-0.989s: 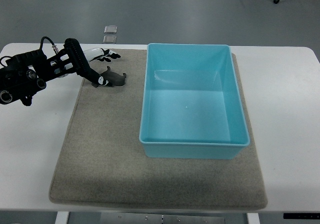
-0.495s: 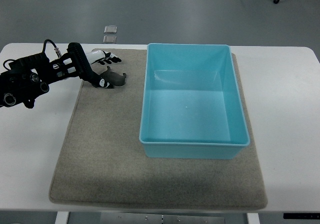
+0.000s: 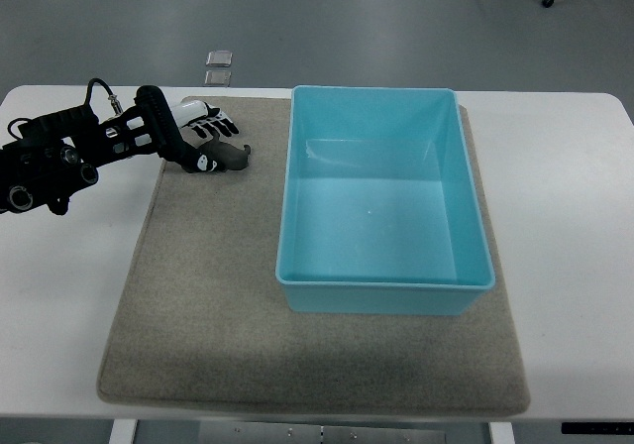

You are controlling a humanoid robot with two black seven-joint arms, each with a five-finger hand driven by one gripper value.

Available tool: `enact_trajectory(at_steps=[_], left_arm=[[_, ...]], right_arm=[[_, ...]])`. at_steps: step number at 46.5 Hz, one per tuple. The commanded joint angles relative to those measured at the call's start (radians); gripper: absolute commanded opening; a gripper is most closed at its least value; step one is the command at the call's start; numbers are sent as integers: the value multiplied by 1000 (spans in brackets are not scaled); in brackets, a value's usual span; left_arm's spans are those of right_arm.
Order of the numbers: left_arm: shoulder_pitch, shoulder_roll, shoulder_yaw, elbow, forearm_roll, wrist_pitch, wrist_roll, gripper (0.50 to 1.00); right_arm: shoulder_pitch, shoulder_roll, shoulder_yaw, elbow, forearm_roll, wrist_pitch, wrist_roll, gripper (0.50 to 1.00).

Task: Place brown hippo in blue box with left hand
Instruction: 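Lift the hippo up off the mat with the left hand, then carry the hippo over the blue box and lower it inside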

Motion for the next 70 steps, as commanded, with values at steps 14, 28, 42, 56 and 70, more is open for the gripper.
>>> enact_trajectory(at_steps=[14, 28, 42, 56, 70], left_arm=[[-20, 0, 34, 0, 2, 0, 9, 538], [-29, -2, 32, -2, 0, 0, 12, 500], [-80, 7, 25, -2, -1, 0, 14, 500], [-164, 10, 12, -12, -17, -14, 12, 500], [-274, -39, -66, -34, -15, -46, 12, 500]], right_arm=[[0, 0, 0, -1, 0, 0, 0, 936], [0, 0, 0, -1, 0, 0, 0, 936], [0, 0, 0, -1, 0, 0, 0, 936], [0, 0, 0, 1, 0, 0, 0, 936], [0, 0, 0, -1, 0, 0, 0, 936]])
